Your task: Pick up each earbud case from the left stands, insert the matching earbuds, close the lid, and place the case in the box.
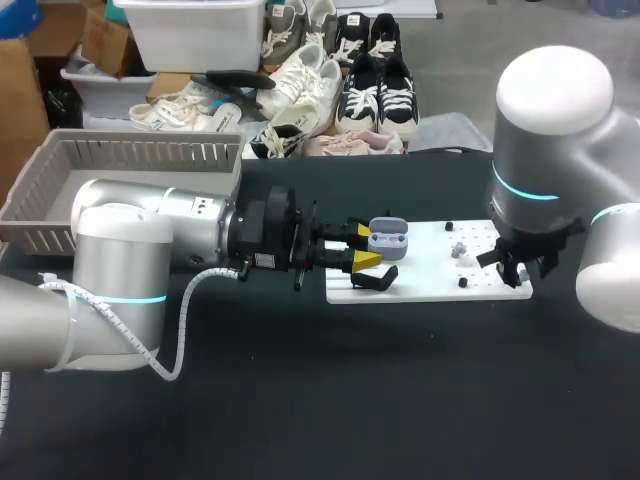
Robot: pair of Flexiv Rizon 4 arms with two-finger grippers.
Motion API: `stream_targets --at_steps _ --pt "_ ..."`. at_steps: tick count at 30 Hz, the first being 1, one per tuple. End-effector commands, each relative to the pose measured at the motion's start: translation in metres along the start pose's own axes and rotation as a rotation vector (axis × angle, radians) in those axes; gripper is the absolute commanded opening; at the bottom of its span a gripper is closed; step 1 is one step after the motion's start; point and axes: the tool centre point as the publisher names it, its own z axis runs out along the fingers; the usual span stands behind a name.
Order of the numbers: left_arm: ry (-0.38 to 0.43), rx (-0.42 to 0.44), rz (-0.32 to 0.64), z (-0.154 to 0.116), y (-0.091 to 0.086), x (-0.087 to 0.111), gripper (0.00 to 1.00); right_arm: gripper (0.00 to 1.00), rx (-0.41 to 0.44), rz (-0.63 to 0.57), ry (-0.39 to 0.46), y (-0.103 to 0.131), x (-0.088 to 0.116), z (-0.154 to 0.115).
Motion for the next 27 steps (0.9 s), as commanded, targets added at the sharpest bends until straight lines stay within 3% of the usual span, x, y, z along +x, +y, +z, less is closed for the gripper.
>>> stream_targets --at_steps 1,18,27 --pt "0.000 0.000 0.001 -0.0001 0.0002 0.0002 0.00 0.39 -0.002 0.002 0.009 -0.0002 -0.0031 0.0029" --pt "0.000 0.000 0.001 -0.0001 0.0002 0.0002 0.00 0.30 -0.032 0.009 0.017 -0.0017 -0.0002 0.0020" --pt "0.000 0.000 0.001 -0.0001 0.0002 0.0002 0.00 0.34 -0.041 -0.004 0.019 0.0001 0.0023 -0.0007"
